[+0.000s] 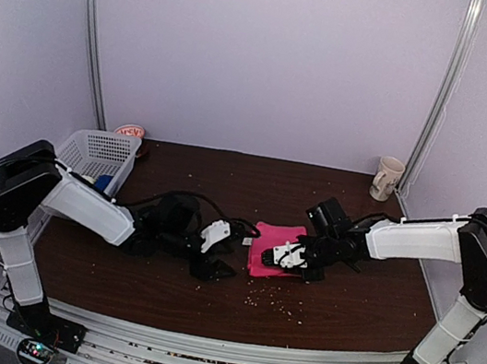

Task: Roll the towels
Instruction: Roll the towel at the center of the board.

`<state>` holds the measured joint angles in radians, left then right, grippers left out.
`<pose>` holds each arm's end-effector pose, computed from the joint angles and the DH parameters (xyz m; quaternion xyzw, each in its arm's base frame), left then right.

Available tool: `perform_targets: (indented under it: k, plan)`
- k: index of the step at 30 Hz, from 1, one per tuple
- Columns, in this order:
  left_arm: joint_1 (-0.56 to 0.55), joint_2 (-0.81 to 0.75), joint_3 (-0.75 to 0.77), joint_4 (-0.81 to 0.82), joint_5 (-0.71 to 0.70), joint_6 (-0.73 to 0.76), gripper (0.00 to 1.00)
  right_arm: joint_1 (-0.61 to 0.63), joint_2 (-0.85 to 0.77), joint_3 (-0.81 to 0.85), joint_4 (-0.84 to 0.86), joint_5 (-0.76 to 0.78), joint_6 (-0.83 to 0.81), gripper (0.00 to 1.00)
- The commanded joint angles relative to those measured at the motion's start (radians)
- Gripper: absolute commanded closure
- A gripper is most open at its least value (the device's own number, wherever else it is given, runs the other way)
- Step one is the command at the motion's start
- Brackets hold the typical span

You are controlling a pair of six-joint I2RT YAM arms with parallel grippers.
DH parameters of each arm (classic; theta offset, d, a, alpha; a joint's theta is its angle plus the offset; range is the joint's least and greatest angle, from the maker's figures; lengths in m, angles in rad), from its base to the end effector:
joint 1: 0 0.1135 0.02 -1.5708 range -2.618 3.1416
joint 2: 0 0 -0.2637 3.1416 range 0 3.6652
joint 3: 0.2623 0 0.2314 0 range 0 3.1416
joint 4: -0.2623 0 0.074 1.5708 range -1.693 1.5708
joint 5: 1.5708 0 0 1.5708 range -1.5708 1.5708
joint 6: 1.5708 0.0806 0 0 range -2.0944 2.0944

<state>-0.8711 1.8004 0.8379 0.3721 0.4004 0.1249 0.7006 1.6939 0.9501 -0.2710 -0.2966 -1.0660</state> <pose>0.2207 -0.3110 0.1387 0.4953 0.7149 -0.3316 0.3657 0.2426 0.2354 0.1397 -0.7607 0.5722 0.0904 0.2927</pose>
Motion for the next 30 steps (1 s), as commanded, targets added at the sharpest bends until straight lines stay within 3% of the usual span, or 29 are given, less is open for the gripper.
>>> perform_targets:
  k: [1,7,13,30]
  plan:
    - [-0.009,-0.102,-0.116,0.241,-0.128,0.164,0.35,0.001,0.035,0.075,-0.193,-0.104,0.017,0.80]
    - [-0.099,-0.056,-0.153,0.333,-0.310,0.359,0.34,-0.011,0.092,0.172,-0.353,-0.175,0.056,0.81]
    - [-0.193,0.012,-0.144,0.390,-0.386,0.496,0.34,-0.038,0.145,0.243,-0.465,-0.239,0.081,0.81]
    - [-0.275,0.102,-0.093,0.464,-0.467,0.615,0.30,-0.061,0.264,0.370,-0.637,-0.287,0.070,0.80]
